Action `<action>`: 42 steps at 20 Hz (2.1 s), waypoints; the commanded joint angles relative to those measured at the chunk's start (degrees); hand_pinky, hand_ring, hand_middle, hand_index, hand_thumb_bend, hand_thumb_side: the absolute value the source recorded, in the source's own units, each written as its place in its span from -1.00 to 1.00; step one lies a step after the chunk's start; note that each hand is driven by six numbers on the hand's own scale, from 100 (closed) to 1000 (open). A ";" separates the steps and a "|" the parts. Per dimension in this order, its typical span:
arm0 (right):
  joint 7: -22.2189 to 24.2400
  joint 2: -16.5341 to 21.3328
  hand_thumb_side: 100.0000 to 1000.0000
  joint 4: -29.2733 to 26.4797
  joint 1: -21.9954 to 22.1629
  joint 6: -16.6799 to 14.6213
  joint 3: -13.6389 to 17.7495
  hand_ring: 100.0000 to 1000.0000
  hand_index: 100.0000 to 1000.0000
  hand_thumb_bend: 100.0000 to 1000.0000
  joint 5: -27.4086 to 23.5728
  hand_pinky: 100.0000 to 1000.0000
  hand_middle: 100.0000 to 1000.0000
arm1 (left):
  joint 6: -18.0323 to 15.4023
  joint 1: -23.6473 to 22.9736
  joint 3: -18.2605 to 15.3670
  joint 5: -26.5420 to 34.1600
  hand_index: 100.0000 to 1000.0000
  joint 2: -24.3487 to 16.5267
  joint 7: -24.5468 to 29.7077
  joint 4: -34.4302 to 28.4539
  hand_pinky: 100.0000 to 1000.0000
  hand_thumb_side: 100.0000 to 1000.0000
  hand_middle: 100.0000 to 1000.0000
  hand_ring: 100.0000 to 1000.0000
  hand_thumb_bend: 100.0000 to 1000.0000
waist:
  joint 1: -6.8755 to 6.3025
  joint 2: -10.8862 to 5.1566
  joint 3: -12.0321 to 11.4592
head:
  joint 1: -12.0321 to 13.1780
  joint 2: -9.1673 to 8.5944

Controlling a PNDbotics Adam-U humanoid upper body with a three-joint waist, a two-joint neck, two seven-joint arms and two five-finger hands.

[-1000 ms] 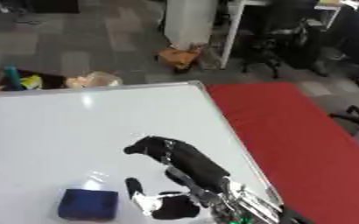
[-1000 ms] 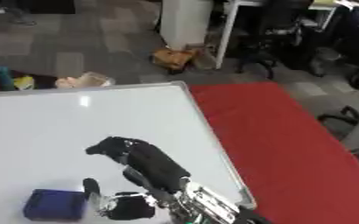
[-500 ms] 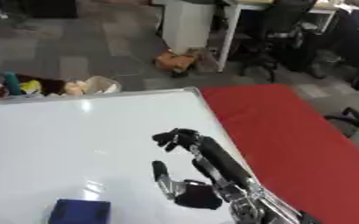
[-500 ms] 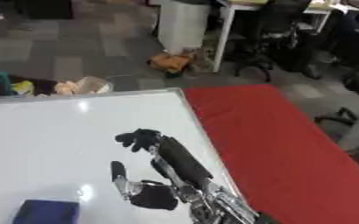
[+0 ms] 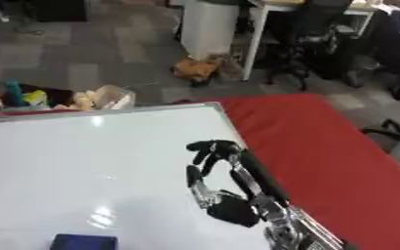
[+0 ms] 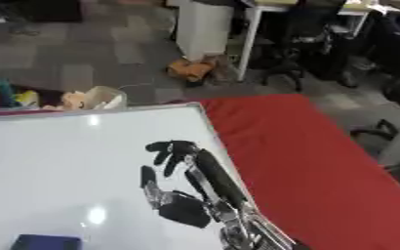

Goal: Wipe the whiteboard clean with a brush.

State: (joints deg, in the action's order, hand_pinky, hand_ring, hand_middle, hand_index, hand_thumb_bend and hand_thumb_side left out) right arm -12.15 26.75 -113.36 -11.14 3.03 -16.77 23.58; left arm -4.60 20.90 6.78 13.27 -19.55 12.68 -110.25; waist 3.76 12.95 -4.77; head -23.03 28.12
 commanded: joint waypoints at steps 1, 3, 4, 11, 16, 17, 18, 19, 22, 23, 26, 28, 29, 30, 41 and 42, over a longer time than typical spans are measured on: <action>-0.67 0.28 0.25 -1.23 -0.13 0.03 0.52 -0.12 0.57 -1.00 -0.67 0.22 0.04 | -0.03 0.36 -0.70 0.12 1.00 -0.15 -0.29 -0.50 -0.15 0.52 0.06 -0.03 -0.63 | -0.19 -1.13 0.23 | 0.08 0.16; -0.84 0.13 0.26 -1.23 0.04 0.19 0.50 -0.10 0.57 -1.00 -0.70 0.22 0.04 | -0.01 0.33 -0.66 0.14 1.00 -0.11 -0.27 -0.46 -0.15 0.52 0.06 -0.03 -0.63 | -0.21 -1.29 0.41 | 0.11 0.30; -0.93 0.03 0.26 -1.23 0.17 0.27 0.51 -0.09 0.57 -1.00 -0.73 0.22 0.04 | 0.00 0.26 -0.64 0.15 1.00 -0.10 -0.25 -0.43 -0.15 0.52 0.06 -0.03 -0.63 | -0.22 -1.42 0.49 | 0.07 0.34; -0.86 0.02 0.27 -1.23 0.25 0.16 0.20 -0.07 0.57 -1.00 -0.85 0.23 0.05 | -0.04 0.04 -0.73 0.12 1.00 -0.09 -0.30 -0.36 -0.15 0.52 0.06 -0.03 -0.63 | -0.25 -1.64 0.53 | -0.26 0.27; -0.31 0.00 0.28 -1.23 0.21 -0.04 -0.17 -0.07 0.57 -1.00 -0.67 0.23 0.05 | -0.07 -0.03 -0.81 0.13 1.00 0.02 -0.37 -0.33 -0.15 0.52 0.07 -0.03 -0.63 | -0.18 -1.75 0.38 | -0.26 0.17; -0.19 0.00 0.28 -1.23 0.23 -0.04 -0.26 -0.06 0.57 -1.00 -0.62 0.23 0.05 | -0.07 -0.05 -0.78 0.13 1.00 0.03 -0.33 -0.32 -0.15 0.52 0.07 -0.03 -0.63 | -0.18 -1.76 0.41 | -0.23 0.26; -0.07 -0.03 0.28 -1.23 0.26 -0.07 -0.36 -0.06 0.58 -1.00 -0.55 0.23 0.05 | -0.06 -0.11 -0.75 0.11 1.00 0.02 -0.29 -0.30 -0.15 0.52 0.06 -0.03 -0.63 | -0.19 -1.80 0.52 | -0.27 0.34; 0.04 -0.08 0.29 -1.23 0.32 -0.08 -0.44 -0.06 0.58 -1.00 -0.47 0.23 0.05 | -0.05 -0.16 -0.76 0.10 1.00 0.03 -0.28 -0.27 -0.15 0.52 0.06 -0.03 -0.62 | -0.18 -1.82 0.54 | -0.32 0.33; 0.32 -0.08 0.28 -1.23 0.34 -0.09 -0.69 -0.06 0.58 -1.00 -0.30 0.23 0.06 | -0.05 -0.23 -0.79 0.10 1.00 0.06 -0.33 -0.22 -0.16 0.52 0.07 -0.03 -0.63 | -0.16 -1.84 0.44 | -0.34 0.33; 0.49 -0.03 0.28 -1.23 0.27 -0.21 -0.83 -0.05 0.58 -1.00 -0.20 0.24 0.06 | -0.06 -0.28 -0.80 0.08 1.00 0.07 -0.32 -0.22 -0.16 0.52 0.07 -0.03 -0.63 | -0.20 -1.84 0.45 | -0.29 0.40; 0.81 -0.11 0.28 -1.23 0.14 -0.24 -0.96 -0.01 0.58 -1.00 -0.07 0.24 0.08 | -0.07 -0.32 -0.82 0.03 1.00 0.04 -0.31 -0.20 -0.16 0.52 0.06 -0.03 -0.63 | -0.15 -1.96 0.55 | -0.46 0.48; 1.01 -0.13 0.28 -1.23 -0.17 0.03 -1.00 0.02 0.58 -1.00 -0.15 0.26 0.10 | -0.08 -0.34 -0.86 0.06 1.00 0.10 -0.32 -0.20 -0.16 0.52 0.06 -0.03 -0.62 | -0.12 -1.99 0.51 | -0.36 0.55; 1.15 -0.13 0.28 -1.23 -0.36 0.13 -1.06 0.04 0.58 -1.00 -0.20 0.26 0.10 | -0.08 -0.44 -0.90 0.04 1.00 0.13 -0.34 -0.17 -0.16 0.53 0.06 -0.03 -0.62 | -0.13 -2.00 0.51 | -0.31 0.52; 1.29 -0.12 0.28 -1.23 -0.50 0.18 -1.12 0.05 0.58 -1.00 -0.22 0.26 0.11 | -0.06 -0.54 -0.94 0.00 1.00 0.14 -0.37 -0.13 -0.16 0.53 0.06 -0.03 -0.62 | -0.14 -2.01 0.52 | -0.31 0.48; 2.07 -0.21 0.30 -1.23 -0.66 0.35 -1.56 0.12 0.58 -1.00 -0.23 0.28 0.14 | -0.09 -0.57 -0.98 0.04 1.00 0.23 -0.31 -0.17 -0.16 0.52 0.07 -0.03 -0.63 | -0.20 -2.24 0.57 | -0.60 0.76; 2.22 -0.17 0.30 -1.23 -0.70 0.34 -1.67 0.12 0.58 -1.00 -0.19 0.28 0.14 | -0.06 -0.66 -1.00 0.04 1.00 0.27 -0.32 -0.14 -0.16 0.52 0.07 -0.03 -0.63 | -0.26 -2.29 0.60 | -0.58 0.73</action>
State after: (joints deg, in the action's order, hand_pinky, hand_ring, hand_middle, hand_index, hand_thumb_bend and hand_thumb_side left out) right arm -10.25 25.98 -113.36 -11.14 3.51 -18.53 23.14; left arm -4.59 19.79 6.43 13.27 -19.09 12.51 -109.68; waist 3.77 11.57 -4.22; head -23.44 28.63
